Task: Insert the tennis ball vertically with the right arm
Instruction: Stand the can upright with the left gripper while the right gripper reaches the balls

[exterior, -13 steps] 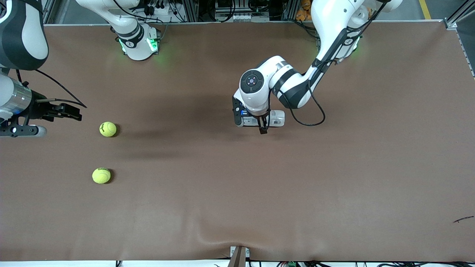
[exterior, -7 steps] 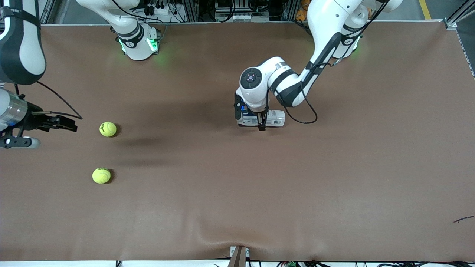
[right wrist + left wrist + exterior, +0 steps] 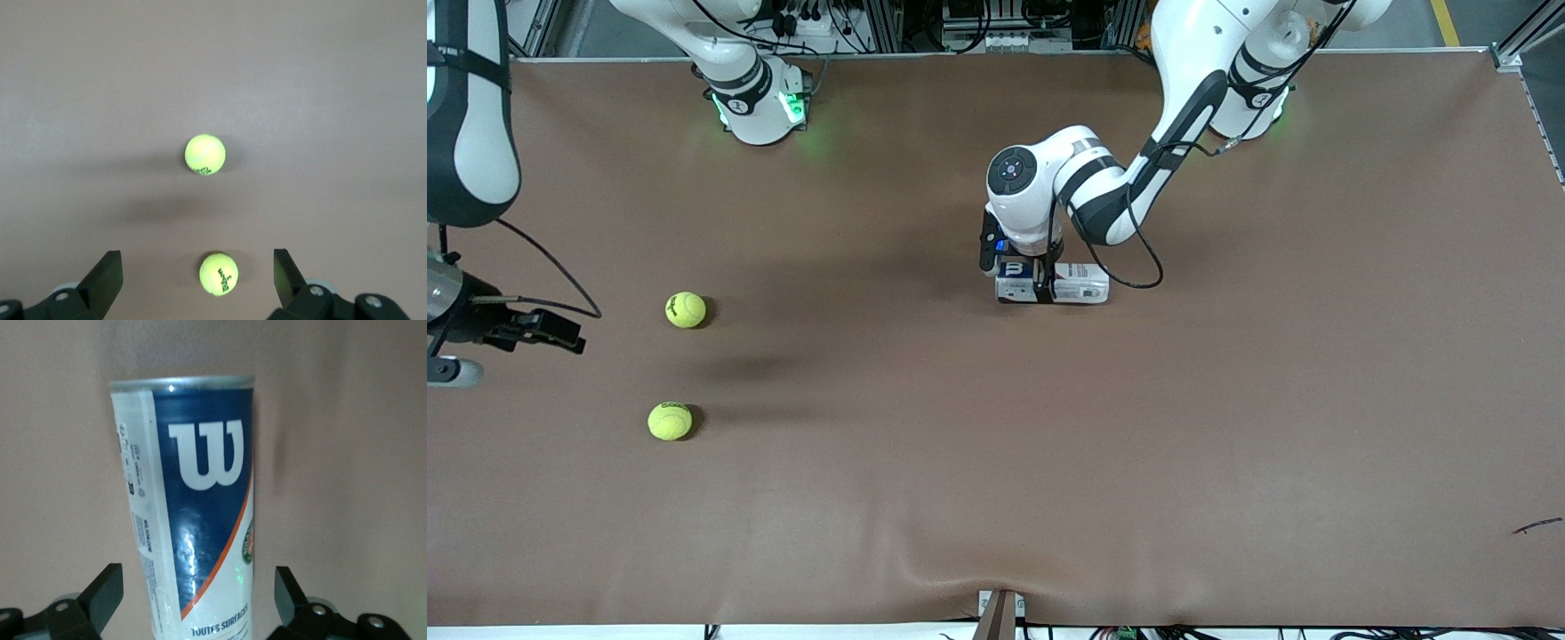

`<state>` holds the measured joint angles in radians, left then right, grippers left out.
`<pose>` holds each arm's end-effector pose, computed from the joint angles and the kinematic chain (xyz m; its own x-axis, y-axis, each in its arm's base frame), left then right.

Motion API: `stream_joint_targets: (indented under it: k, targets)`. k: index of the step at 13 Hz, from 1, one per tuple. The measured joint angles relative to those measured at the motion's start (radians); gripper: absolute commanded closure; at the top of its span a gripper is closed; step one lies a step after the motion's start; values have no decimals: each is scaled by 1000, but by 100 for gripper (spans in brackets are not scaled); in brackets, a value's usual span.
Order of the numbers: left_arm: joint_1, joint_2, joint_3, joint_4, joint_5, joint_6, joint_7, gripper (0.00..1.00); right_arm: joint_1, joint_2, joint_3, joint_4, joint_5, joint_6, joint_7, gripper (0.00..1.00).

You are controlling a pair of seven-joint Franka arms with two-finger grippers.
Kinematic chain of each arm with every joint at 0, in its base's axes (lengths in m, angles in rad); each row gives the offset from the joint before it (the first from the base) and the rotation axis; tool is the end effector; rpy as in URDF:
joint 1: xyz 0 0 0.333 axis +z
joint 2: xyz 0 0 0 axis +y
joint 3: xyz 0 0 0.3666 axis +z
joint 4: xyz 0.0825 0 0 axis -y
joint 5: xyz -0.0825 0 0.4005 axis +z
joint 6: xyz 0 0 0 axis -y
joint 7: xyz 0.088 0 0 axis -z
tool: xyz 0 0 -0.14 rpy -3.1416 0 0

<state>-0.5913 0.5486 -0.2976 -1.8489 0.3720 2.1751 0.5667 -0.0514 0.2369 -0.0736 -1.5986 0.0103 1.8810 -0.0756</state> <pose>0.4381 -0.4857 0.2216 -0.0988 -0.9704 -0.2205 -0.9951 0.0980 0.0146 0.6640 -0.0779 0.5094 0.9977 -0.0496 0.0454 -0.0501 -0.9987 0.0108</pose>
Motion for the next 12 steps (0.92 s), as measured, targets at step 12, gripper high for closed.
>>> stream_joint_targets:
  k: [12]
  targets:
    - [2,38,3,-39,88,86,-21,25,-19,203,8,-2,1,36,-1,0]
